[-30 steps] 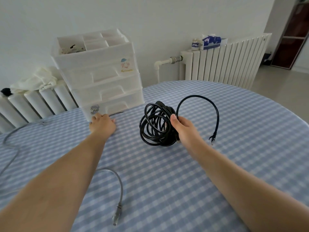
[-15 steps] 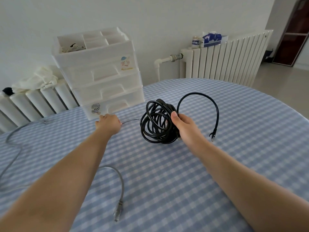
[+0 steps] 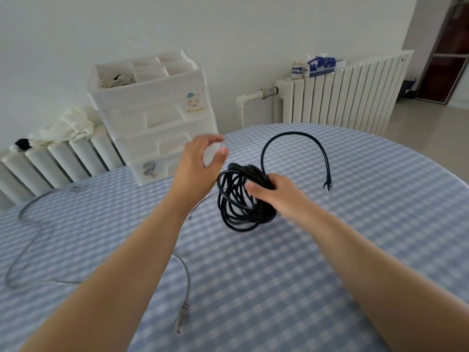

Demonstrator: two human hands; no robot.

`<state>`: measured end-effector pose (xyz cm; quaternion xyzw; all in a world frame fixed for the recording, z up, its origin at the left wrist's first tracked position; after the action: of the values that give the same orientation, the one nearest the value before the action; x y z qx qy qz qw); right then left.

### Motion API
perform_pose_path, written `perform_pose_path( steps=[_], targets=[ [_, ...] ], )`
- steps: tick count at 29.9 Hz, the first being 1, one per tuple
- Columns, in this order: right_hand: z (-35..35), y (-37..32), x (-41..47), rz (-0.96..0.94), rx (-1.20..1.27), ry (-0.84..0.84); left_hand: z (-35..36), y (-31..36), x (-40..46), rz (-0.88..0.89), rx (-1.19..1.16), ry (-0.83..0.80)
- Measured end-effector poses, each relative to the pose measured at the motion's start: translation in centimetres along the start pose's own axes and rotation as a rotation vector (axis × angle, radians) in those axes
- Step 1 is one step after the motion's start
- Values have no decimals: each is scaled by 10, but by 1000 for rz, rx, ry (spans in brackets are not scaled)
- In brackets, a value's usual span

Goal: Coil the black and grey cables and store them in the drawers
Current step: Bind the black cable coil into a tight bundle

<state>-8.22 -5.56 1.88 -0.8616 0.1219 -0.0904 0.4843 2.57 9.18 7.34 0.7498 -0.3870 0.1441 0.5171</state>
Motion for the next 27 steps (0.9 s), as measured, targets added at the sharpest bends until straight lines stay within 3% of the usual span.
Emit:
perform_pose_path(
  steps=[2,4,7,10,13,18,23,27],
  targets=[
    [-2,-7,-2,-52,-101,-128,7,48,-2,189,-54,-199],
    [-5,-11,-7,-109,-134,-244,24,69,-9,279,100,-517],
    [-8,-19,-16,-190,-156,-360,33,59,-12,210,381,-806],
    [-13,-21,-15,-201,-108,-328,14,49,-9,-62,113,-820],
    [-22,-21,-12,-228,-33,-254,4,41,-10,-159,-93,-747],
    [-19,-23,-13,-268,52,-169,0,35,-16,-223,-214,-686],
    [-17,-22,-10,-230,336,-109,-13,41,-15,-242,-362,-598],
    [-17,-20,-9,-228,377,-136,-15,37,-20,-250,-318,-633]
  ],
)
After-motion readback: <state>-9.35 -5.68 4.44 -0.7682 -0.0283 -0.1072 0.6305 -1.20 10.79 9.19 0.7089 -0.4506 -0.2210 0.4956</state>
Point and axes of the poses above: each hand's wrist, its own x-axis towards the middle knuckle, its own z-axis out of the palm, y = z × x, the point moved 3 cm from there along x, towards the middle knuckle, and after that the axes turned 9 degrees about -x, right-handed, at the moved point
